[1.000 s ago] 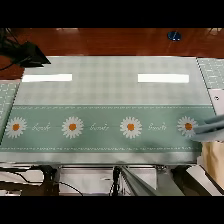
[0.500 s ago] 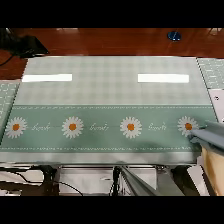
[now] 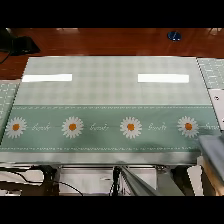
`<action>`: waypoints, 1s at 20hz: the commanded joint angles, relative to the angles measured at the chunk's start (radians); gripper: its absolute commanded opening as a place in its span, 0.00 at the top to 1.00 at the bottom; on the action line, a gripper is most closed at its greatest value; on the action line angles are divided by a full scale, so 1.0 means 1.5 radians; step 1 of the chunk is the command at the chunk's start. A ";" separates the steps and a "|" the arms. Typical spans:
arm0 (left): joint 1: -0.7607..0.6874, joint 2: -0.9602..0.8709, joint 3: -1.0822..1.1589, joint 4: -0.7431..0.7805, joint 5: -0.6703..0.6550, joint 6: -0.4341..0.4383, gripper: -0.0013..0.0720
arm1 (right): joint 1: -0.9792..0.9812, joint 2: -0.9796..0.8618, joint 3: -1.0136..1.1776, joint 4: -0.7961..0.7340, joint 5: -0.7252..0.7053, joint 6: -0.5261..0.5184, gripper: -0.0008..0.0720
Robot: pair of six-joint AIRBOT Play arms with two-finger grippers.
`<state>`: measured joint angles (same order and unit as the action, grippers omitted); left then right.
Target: Fold the shirts.
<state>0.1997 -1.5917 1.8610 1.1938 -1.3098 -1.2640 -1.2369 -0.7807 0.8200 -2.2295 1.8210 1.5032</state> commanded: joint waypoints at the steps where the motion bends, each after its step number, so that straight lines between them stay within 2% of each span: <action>1: -0.001 0.000 0.000 0.023 0.015 -0.001 0.22 | -0.024 0.002 -0.055 -0.084 -0.034 0.000 0.95; 4: -0.001 0.000 0.000 0.023 0.018 -0.001 0.22 | -0.082 0.002 -0.092 -0.058 -0.089 -0.006 0.92; 5: -0.001 0.000 0.000 0.023 0.018 -0.001 0.22 | -0.095 0.002 -0.101 -0.043 -0.110 -0.009 0.77; 6: -0.001 0.000 0.000 0.023 0.018 -0.001 0.22 | -0.106 0.002 -0.111 -0.039 -0.132 -0.012 0.56; 7: -0.001 0.000 0.000 0.023 0.018 -0.001 0.22 | -0.111 0.002 -0.118 -0.046 -0.154 -0.027 0.48; 9: -0.001 -0.002 0.000 0.023 0.018 -0.004 0.22 | -0.112 0.002 -0.126 -0.084 -0.199 -0.040 0.48; 11: -0.001 -0.005 0.000 0.022 0.017 -0.011 0.22 | -0.112 0.002 -0.126 -0.101 -0.277 0.014 0.48; 13: -0.002 -0.013 0.000 0.022 0.018 -0.027 0.22 | -0.108 0.002 -0.104 -0.081 -0.376 0.074 0.40; 14: -0.005 -0.018 0.000 0.022 0.018 -0.028 0.22 | -0.094 0.002 -0.076 -0.044 -0.443 0.078 0.40; 16: -0.013 -0.030 0.000 0.022 0.019 -0.017 0.22 | -0.019 -0.003 0.026 0.091 -0.624 0.014 0.42; 17: -0.018 -0.035 0.000 0.022 0.032 0.001 0.27 | 0.043 -0.018 0.089 0.164 -0.726 -0.001 0.44; 18: -0.027 -0.037 0.000 0.022 0.055 0.024 0.39 | 0.112 -0.045 0.150 0.233 -0.788 -0.003 0.46; 20: -0.062 -0.041 0.000 0.023 0.101 0.097 0.40 | 0.272 -0.134 0.268 0.396 -0.799 -0.002 0.46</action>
<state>0.1516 -1.6413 1.8610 1.2282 -1.2343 -1.2316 -1.0790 -0.8688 1.0080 -1.9808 0.8490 1.5185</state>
